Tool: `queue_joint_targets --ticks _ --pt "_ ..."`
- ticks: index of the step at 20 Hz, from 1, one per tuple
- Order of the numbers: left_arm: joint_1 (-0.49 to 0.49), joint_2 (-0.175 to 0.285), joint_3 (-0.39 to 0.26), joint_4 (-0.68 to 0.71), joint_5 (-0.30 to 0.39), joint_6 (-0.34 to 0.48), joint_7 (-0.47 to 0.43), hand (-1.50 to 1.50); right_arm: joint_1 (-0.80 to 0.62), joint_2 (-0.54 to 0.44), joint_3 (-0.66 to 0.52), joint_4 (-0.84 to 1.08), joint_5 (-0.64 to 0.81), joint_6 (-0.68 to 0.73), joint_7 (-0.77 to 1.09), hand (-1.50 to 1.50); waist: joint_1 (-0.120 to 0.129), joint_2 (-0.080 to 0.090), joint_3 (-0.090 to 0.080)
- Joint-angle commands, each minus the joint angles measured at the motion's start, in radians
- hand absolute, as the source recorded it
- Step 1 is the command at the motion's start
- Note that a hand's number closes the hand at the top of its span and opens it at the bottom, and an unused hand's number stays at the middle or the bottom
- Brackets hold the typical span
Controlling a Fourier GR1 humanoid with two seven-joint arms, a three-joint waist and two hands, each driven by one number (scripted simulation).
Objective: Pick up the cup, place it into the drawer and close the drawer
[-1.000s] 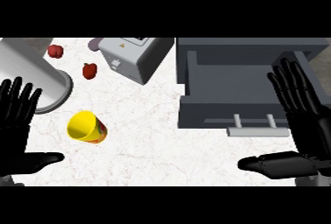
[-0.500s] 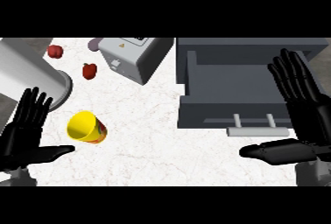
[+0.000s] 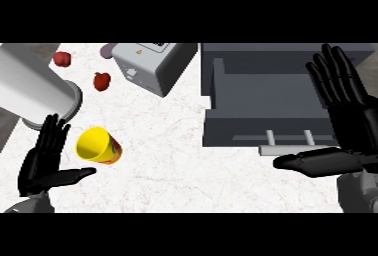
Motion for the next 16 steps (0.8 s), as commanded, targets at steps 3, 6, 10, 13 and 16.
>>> queue_joint_targets --ticks 3,6,10,13,16 --pt "-0.106 0.034 0.018 0.267 -0.041 0.002 -0.142 -1.5 0.059 -0.019 -0.026 -0.022 -0.015 0.041 -0.033 -1.5 -0.003 0.0 0.0" --pt "-0.184 0.072 0.045 0.518 -0.073 -0.036 -0.301 -1.5 0.028 0.001 0.001 -0.07 -0.016 0.004 0.054 -1.5 -0.012 0.002 -0.001" --pt "-0.201 0.114 0.052 0.667 -0.096 -0.056 -0.421 -1.5 -0.021 -0.022 -0.039 -0.022 -0.032 0.008 0.056 -1.5 -0.006 0.002 -0.001" --pt "-0.284 0.093 0.054 0.819 -0.127 -0.013 -0.517 -1.5 -0.028 -0.029 -0.07 0.083 -0.036 0.042 -0.069 -1.5 -0.013 0.006 -0.002" --pt "-0.337 0.073 0.061 0.826 -0.106 -0.001 -0.514 -1.5 0.016 -0.012 -0.029 -0.028 -0.029 0.024 0.019 -1.5 -0.012 0.003 -0.001"
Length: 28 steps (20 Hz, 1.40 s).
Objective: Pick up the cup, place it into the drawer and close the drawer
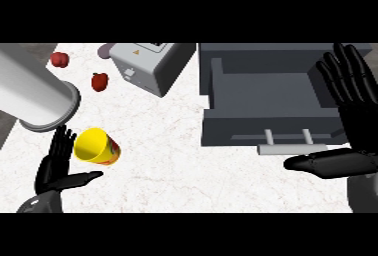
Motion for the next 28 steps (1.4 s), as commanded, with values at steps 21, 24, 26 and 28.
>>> queue_joint_targets --ticks 21,24,26,28 --pt "-0.163 -0.015 0.008 0.228 -0.033 -0.1 -0.144 -1.5 0.003 0.016 0.022 -0.002 0.02 -0.001 -0.013 -1.5 -0.019 0.006 -0.002" --pt "-0.156 -0.038 -0.005 0.216 -0.035 -0.194 -0.156 1.5 -0.061 -0.013 0.004 -0.015 -0.014 -0.006 0.085 -1.5 -0.019 0.005 -0.004" --pt "-0.146 -0.053 -0.018 0.173 -0.059 -0.077 -0.265 1.5 -0.033 -0.018 -0.006 0.035 0.001 0.016 0.009 -1.5 -0.023 0.011 -0.004" --pt "-0.123 -0.033 -0.004 0.151 -0.056 0.004 -0.313 1.5 -0.054 -0.028 -0.021 0.008 -0.008 -0.001 0.055 -1.5 -0.017 0.007 -0.003"
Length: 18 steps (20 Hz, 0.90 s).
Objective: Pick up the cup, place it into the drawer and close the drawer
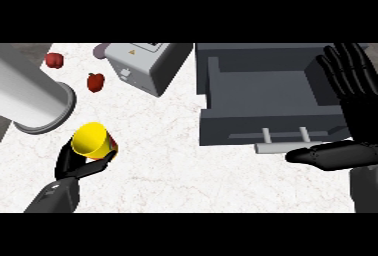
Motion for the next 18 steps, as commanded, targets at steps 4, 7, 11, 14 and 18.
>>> queue_joint_targets --ticks 4,7,11,14,18 --pt "-0.016 -0.017 0.026 -0.055 -0.01 0.227 -0.192 1.5 0.015 0.02 0.028 0.017 0.026 0.003 -0.043 -1.5 0.001 0.002 0.001" --pt "-0.031 -0.042 0.056 -0.048 0.017 0.214 -0.215 1.5 0.003 0.01 0.007 -0.004 0.01 -0.009 -0.005 -1.5 0.0 -0.001 0.001" --pt "-0.033 -0.131 0.071 -0.053 0.031 0.251 -0.258 1.5 0.034 -0.014 -0.049 0.008 -0.063 0.034 -0.024 -1.5 -0.001 -0.003 0.002" --pt "-0.068 -0.135 0.053 -0.105 0.038 0.086 -0.25 1.5 -0.006 -0.019 -0.017 0.035 -0.009 0.021 -0.017 -1.5 0.009 -0.003 0.001" --pt "-0.107 -0.138 -0.01 -0.164 0.007 0.042 -0.166 1.5 0.039 -0.01 -0.027 -0.037 -0.022 0.004 0.009 -1.5 0.017 -0.015 0.004"
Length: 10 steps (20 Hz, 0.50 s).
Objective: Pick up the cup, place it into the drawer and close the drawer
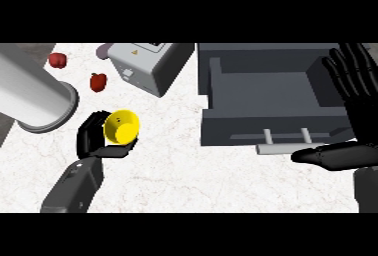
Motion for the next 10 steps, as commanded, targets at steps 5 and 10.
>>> queue_joint_targets --ticks 5,10 --pt "-0.18 -0.099 -0.087 -0.167 -0.016 -0.014 0.099 1.5 -0.029 -0.014 0.003 0.028 0.03 -0.008 0.007 -1.5 0.024 -0.012 0.003" --pt "-0.227 -0.119 -0.159 -0.335 -0.019 -0.021 0.314 1.5 0.006 -0.012 -0.007 0.001 0.027 -0.011 0.008 -1.5 0.033 -0.015 0.004"
